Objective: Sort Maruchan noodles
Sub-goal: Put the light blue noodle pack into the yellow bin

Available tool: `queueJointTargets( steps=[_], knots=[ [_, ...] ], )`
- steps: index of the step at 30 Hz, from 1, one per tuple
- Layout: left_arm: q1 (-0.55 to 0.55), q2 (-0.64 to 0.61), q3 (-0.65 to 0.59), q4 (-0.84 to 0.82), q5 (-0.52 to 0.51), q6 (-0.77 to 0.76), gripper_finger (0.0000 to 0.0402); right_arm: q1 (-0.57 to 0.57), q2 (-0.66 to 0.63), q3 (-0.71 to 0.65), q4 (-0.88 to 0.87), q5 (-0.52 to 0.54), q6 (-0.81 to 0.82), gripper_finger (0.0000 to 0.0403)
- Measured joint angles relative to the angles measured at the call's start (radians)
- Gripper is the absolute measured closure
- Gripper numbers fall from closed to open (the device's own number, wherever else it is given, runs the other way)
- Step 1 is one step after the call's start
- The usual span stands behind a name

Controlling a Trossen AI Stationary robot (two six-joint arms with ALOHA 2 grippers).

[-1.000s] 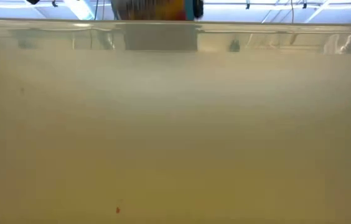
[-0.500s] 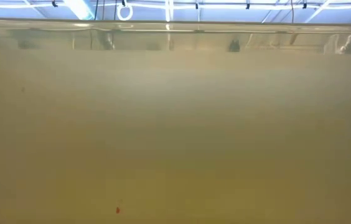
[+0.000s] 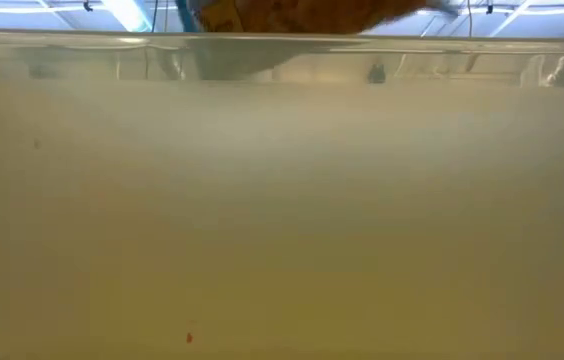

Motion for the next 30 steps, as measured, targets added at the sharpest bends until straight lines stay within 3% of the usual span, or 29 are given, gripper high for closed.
queueJointTargets(
  steps=[9, 16, 20, 26, 30],
  knots=[
    [-0.051, 0.000, 0.000, -0.004, -0.069, 0.015, 0.0169, 0.226, -0.002, -0.026, -0.004, 0.571, 0.616, 0.0399],
    [-0.056, 0.000, 0.000, 0.017, -0.019, 0.009, 0.0169, 0.338, 0.000, -0.145, -0.014, 0.851, 0.923, 0.0400],
    [-0.068, 0.000, 0.000, 0.034, -0.002, 0.004, 0.0169, 0.357, 0.000, -0.235, 0.026, 0.936, 1.035, 0.0400],
    [-0.069, 0.040, 0.000, 0.056, -0.002, -0.021, 0.0169, 0.354, 0.000, -0.360, 0.224, 0.979, 1.070, 0.0400],
    [-0.069, 0.098, 0.000, 0.057, 0.002, -0.076, 0.0169, 0.358, 0.000, -0.408, 0.232, 0.982, 1.123, 0.0400]
  ],
)
